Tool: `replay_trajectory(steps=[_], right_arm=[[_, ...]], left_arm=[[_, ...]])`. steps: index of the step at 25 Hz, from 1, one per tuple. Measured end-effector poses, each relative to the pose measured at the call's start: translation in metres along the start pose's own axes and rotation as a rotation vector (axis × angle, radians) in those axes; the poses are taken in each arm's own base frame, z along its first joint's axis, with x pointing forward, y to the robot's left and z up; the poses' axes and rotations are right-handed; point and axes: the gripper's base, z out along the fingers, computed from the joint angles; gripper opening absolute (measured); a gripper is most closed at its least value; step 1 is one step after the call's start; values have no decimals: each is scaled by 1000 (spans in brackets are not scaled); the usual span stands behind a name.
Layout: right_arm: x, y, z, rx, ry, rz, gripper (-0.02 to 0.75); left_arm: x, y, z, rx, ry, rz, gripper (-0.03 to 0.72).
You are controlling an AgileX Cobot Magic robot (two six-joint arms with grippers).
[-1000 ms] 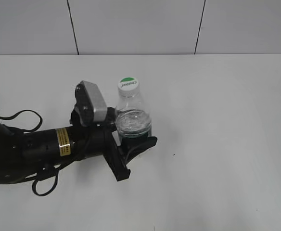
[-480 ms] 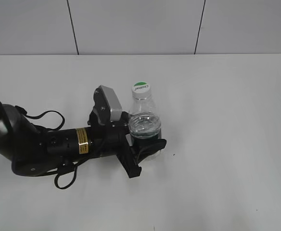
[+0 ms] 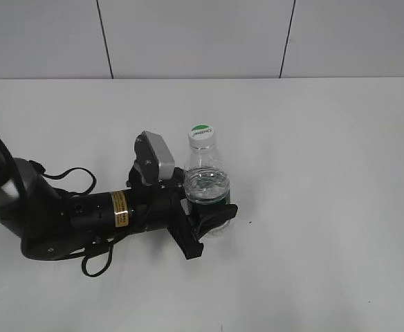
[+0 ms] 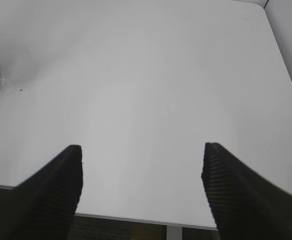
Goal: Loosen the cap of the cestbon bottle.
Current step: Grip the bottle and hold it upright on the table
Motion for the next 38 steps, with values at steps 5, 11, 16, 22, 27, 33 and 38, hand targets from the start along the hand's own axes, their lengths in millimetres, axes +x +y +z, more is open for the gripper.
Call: replay_trajectory(steps=[5, 11, 16, 22, 27, 33, 38], right_arm=[[0, 0, 0, 0, 0, 0, 569], [0, 0, 0, 0, 0, 0, 569], [0, 0, 0, 0, 0, 0, 569], [0, 0, 0, 0, 0, 0, 569], [0, 0, 0, 0, 0, 0, 569], [0, 0, 0, 2, 1, -1, 569], [-8, -2, -2, 11, -29, -21, 569]], left_arm=[[0, -1, 0, 10, 2, 3, 402], [0, -1, 0, 10, 5, 5, 402], [0, -2, 0, 27, 13, 20, 402], [0, -2, 0, 29, 20, 25, 402], [-1, -2, 0, 28, 32, 32, 402], [-1, -2, 0, 28, 37, 32, 402], [-1, -2, 0, 28, 37, 32, 402]])
